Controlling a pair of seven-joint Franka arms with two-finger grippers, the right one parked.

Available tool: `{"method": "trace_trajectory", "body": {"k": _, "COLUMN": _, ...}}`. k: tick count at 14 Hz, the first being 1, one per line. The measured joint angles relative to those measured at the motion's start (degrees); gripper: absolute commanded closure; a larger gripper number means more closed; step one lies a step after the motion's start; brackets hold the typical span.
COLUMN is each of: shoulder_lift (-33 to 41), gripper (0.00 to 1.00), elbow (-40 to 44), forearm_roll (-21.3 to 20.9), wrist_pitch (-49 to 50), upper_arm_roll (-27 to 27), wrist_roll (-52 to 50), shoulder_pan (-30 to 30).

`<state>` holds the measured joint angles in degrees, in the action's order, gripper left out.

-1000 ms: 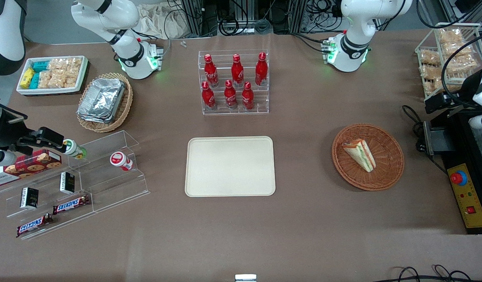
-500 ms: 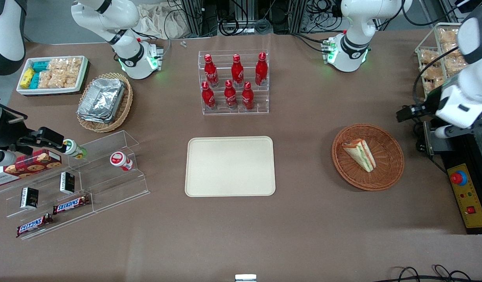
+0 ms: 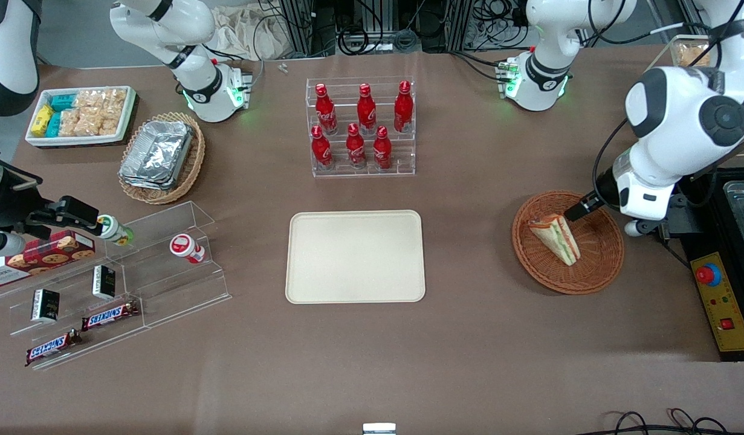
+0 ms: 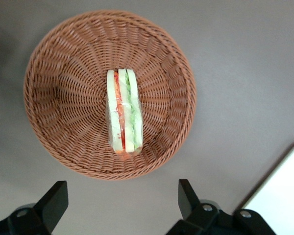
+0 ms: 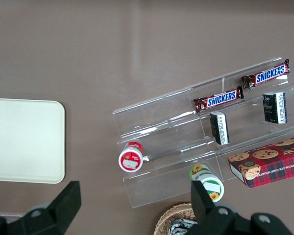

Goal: Place sandwich from basket to tray
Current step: 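Lower the left gripper and close it on the sandwich, then lift the sandwich out of the basket with the left gripper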

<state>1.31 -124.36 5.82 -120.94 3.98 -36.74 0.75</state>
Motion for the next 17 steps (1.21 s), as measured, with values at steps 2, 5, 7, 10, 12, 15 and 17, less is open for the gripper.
{"method": "trace_trajectory", "body": {"k": 2, "shoulder_lift": -1.7, "gripper": 0.0, "elbow": -1.6, "forearm_roll": 0.0, "wrist_pitch": -2.9, "upper_arm_roll": 0.0, "wrist_roll": -2.3, "shoulder_pan": 0.0}}
{"method": "trace_trajectory", "body": {"k": 5, "shoulder_lift": -4.6, "gripper": 0.0, "elbow": -3.8, "forearm_roll": 0.0, "wrist_pitch": -7.9, "upper_arm_roll": 0.0, "wrist_roll": -4.6, "shoulder_pan": 0.0}}
{"method": "trace_trajectory", "body": {"k": 7, "shoulder_lift": -6.4, "gripper": 0.0, "elbow": -4.5, "forearm_roll": 0.0, "wrist_pitch": -10.5, "upper_arm_roll": 0.0, "wrist_roll": -5.4, "shoulder_pan": 0.0}}
{"method": "trace_trajectory", "body": {"k": 10, "shoulder_lift": -8.6, "gripper": 0.01, "elbow": -7.7, "forearm_roll": 0.0, "wrist_pitch": -17.6, "upper_arm_roll": 0.0, "wrist_roll": -6.5, "shoulder_pan": 0.1}}
{"method": "trace_trajectory", "body": {"k": 12, "shoulder_lift": -9.9, "gripper": 0.1, "elbow": -9.0, "forearm_roll": 0.1, "wrist_pitch": -19.7, "upper_arm_roll": 0.0, "wrist_roll": -7.0, "shoulder_pan": 0.1}}
{"method": "trace_trajectory", "body": {"k": 15, "shoulder_lift": -10.7, "gripper": 0.66, "elbow": -9.0, "forearm_roll": 0.1, "wrist_pitch": -20.2, "upper_arm_roll": 0.0, "wrist_roll": -7.4, "shoulder_pan": 0.1}}
{"method": "trace_trajectory", "body": {"k": 17, "shoulder_lift": -10.7, "gripper": 1.0, "elbow": -9.0, "forearm_roll": 0.1, "wrist_pitch": -20.3, "upper_arm_roll": 0.0, "wrist_roll": -7.8, "shoulder_pan": 0.1}}
